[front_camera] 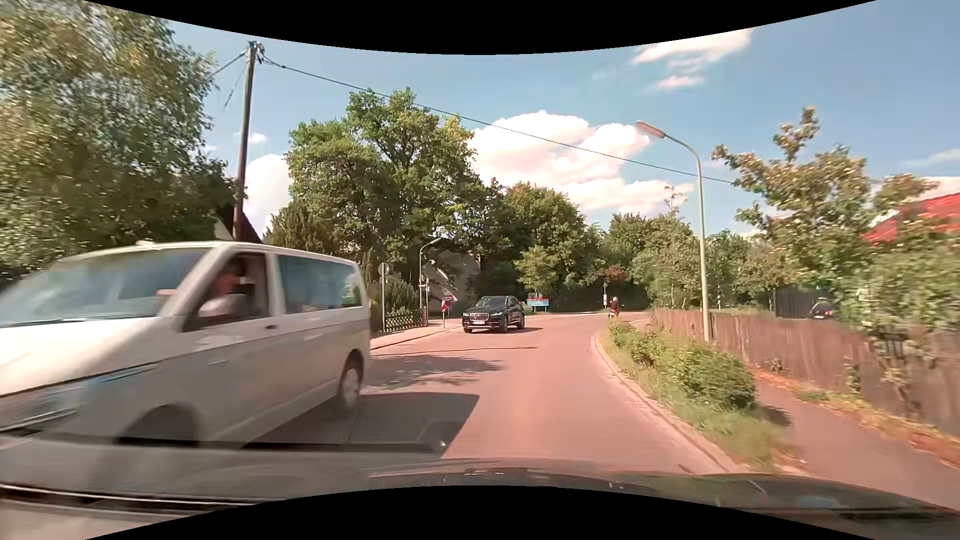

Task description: Follow the waypoints while adhering to traffic rules and regulations

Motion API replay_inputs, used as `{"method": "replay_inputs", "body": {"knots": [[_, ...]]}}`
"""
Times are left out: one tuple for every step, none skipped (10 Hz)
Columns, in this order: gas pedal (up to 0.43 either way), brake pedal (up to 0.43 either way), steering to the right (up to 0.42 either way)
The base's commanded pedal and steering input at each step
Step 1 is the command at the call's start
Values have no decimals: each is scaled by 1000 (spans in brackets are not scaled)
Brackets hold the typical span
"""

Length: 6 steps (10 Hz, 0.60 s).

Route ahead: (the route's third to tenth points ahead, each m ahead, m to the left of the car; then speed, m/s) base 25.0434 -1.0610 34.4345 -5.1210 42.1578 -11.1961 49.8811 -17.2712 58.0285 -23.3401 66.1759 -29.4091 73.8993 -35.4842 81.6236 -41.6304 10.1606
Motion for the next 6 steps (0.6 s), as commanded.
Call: {"method": "replay_inputs", "body": {"knots": [[130,12,29],[130,6,39],[150,12,44],[169,12,46],[169,12,47],[169,12,48]]}}
